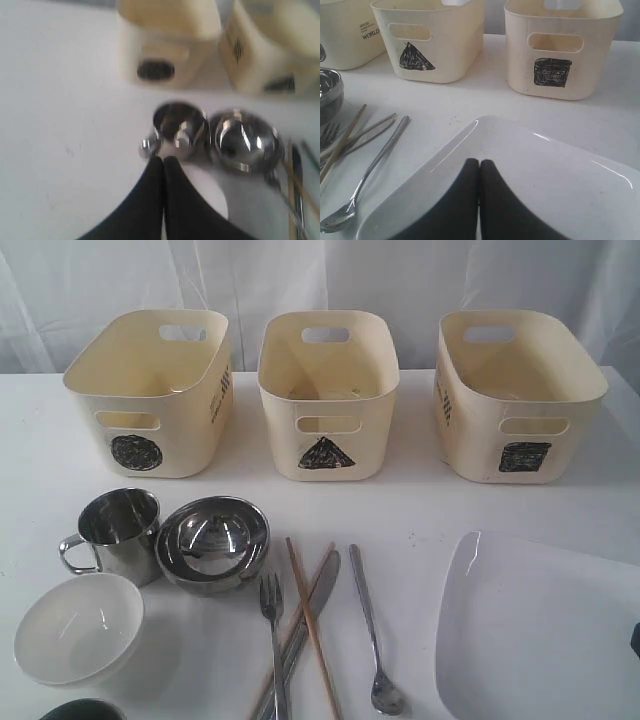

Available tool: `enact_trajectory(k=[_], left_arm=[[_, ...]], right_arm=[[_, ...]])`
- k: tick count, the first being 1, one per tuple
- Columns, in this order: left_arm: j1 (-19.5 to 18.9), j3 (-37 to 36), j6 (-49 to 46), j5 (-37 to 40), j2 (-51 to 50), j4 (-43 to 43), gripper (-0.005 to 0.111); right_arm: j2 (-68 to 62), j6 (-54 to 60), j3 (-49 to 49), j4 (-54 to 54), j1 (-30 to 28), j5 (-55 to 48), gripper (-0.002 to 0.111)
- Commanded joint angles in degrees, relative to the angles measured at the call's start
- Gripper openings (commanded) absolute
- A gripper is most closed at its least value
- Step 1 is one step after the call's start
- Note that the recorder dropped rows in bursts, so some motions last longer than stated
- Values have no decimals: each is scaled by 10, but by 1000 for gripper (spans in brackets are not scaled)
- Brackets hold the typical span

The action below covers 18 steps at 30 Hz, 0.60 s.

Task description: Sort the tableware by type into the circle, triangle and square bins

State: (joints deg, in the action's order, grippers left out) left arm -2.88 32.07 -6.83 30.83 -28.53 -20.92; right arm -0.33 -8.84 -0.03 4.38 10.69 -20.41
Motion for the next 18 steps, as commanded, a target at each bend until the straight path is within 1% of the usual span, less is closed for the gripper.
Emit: enact_trajectory(k=[1,2,4,6,7,8,9,12,13,14,18], left_arm=[[2,69,-48,230,-117,-16,0],[2,63,-48,249,-129,-30,0],[2,23,-62,247,-141,-90,0],[2,-7,-104,242,-140,-151,0],[2,-39,-142,243,-140,-205,0],[2,-56,-153,240,-140,-217,0],[2,-79,-162,230,-140,-207,0],[2,-80,-175,183,-140,-202,0],[2,-80,-169,156,-140,-177,0],[2,-80,-161,144,-142,-171,0],[2,-81,-164,139,-142,-171,0]], right_arm=[[3,-1,0,1,2,7,0],[3,-1,0,1,2,7,0],[3,-1,0,1,2,7,0],[3,-1,0,1,2,7,0],[3,-1,0,1,2,7,0],[3,-1,0,1,2,7,0],[3,-1,0,1,2,7,0],[3,-1,0,1,2,7,0],[3,-1,0,1,2,7,0],[3,-1,0,1,2,7,0],[3,-1,0,1,2,7,0]])
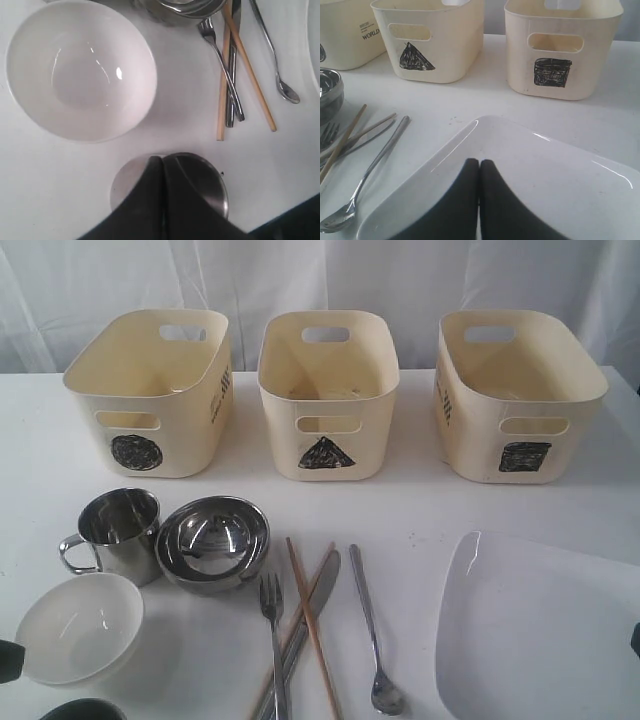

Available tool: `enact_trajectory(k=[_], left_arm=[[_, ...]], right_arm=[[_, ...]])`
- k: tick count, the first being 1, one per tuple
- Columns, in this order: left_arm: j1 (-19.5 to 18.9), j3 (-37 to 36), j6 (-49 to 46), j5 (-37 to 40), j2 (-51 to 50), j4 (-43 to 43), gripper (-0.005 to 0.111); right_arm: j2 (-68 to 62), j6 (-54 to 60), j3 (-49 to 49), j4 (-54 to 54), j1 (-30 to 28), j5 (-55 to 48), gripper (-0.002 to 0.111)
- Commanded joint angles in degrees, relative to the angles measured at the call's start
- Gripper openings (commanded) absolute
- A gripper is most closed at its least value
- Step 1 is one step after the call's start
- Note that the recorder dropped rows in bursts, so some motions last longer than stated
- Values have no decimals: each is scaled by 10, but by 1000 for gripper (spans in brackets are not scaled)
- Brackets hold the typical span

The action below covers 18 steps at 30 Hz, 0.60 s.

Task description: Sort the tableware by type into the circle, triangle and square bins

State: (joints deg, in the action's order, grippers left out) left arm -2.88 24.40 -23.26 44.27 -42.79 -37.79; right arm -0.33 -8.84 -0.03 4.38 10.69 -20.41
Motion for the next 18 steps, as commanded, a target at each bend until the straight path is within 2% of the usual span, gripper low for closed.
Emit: enact_trajectory(k=[1,4,6,14,18], left_arm=[[2,-4,0,18,0,-7,2],[2,-4,8,63,0,-24,14],[2,-4,9,84,0,-25,26],[2,-12,11,19,-7,1,80],[2,-32,5,-72,-27,-27,81]], right_arm=[[3,-1,0,1,2,7,0],[3,-1,0,1,2,7,0],[3,-1,0,1,2,7,0],[3,-1,0,1,2,7,0],[3,-1,0,1,2,7,0]])
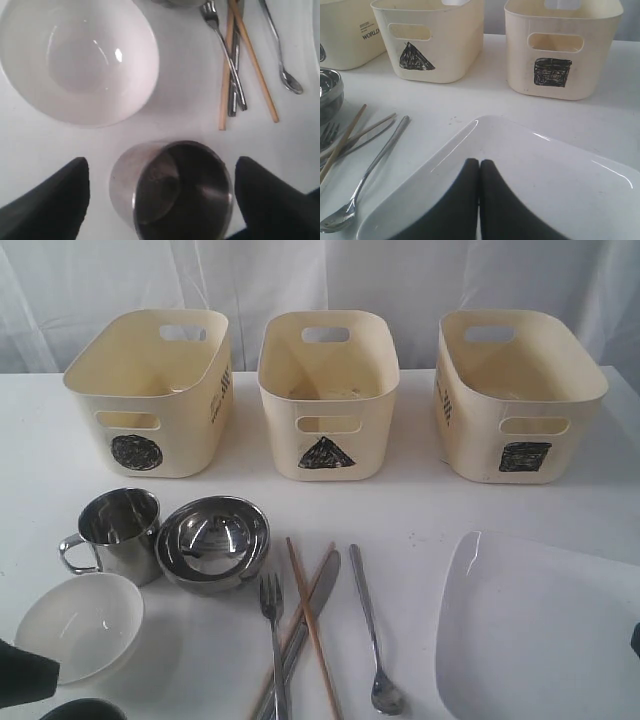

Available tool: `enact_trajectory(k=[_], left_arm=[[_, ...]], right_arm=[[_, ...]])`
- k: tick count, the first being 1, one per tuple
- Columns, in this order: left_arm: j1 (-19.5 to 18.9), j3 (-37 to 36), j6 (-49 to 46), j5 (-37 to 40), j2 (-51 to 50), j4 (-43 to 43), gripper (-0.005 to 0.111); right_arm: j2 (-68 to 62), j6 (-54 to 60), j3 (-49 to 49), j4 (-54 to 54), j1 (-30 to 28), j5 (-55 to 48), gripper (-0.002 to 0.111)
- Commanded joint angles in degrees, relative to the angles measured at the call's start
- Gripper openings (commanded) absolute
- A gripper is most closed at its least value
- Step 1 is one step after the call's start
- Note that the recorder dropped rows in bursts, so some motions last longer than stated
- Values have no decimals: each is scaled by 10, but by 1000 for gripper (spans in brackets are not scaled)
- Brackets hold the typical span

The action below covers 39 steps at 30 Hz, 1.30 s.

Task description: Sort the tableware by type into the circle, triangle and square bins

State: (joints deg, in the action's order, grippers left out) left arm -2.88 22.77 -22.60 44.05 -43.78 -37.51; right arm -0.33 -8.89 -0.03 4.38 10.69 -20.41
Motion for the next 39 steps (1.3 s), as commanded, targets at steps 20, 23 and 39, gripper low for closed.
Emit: enact_trajectory(k=[20,23,39], left_arm=[[32,67,-531,111,-152,-98,78],[65,52,-531,104,-163,-69,78],[105,-5,-544,-45,-169,-9,72]], right_arm=[[3,0,0,1,2,7,0],[3,-1,0,1,2,7,0],[3,-1,0,1,2,7,0]])
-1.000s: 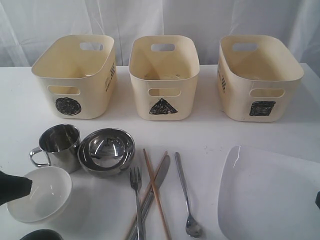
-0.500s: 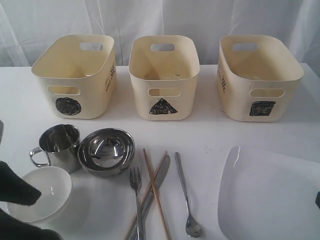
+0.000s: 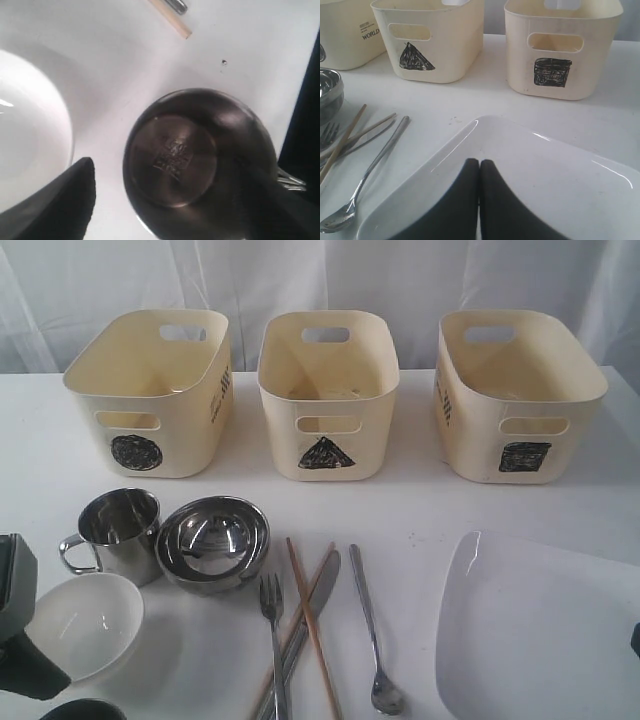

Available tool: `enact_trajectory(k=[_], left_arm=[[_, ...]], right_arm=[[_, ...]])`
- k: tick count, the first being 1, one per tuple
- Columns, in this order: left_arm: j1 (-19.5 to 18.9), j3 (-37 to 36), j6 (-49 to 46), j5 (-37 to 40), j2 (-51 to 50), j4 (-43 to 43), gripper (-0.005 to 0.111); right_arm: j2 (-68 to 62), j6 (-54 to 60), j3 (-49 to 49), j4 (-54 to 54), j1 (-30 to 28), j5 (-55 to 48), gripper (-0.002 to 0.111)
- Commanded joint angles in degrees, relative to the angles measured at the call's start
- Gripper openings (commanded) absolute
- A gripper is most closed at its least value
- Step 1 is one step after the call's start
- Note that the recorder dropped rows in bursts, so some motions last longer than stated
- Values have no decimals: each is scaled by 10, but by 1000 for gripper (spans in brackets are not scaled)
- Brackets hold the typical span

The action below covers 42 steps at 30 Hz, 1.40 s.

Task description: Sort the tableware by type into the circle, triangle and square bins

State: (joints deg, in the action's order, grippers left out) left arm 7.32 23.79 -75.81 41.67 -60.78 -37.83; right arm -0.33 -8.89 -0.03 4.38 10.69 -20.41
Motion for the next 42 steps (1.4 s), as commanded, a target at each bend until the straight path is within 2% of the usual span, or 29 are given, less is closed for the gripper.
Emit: enact_trajectory(k=[1,16,26,30,37,42], left_arm=[[3,-19,-13,-29,1,-6,70],[3,-21,-16,-31,-39,-17,66],[3,-21,-16,-26,-40,-8,27],[3,-21,-16,-27,-40,-8,2],[3,-12,-16,-17,-38,-12,0],[3,44,-11,15,-15,-49,0]], right_arm=[[3,-1,0,1,2,7,0],[3,-1,0,1,2,7,0],[3,-1,0,1,2,7,0],[3,-1,0,1,2,7,0],[3,-1,0,1,2,7,0],[3,-1,0,1,2,7,0]])
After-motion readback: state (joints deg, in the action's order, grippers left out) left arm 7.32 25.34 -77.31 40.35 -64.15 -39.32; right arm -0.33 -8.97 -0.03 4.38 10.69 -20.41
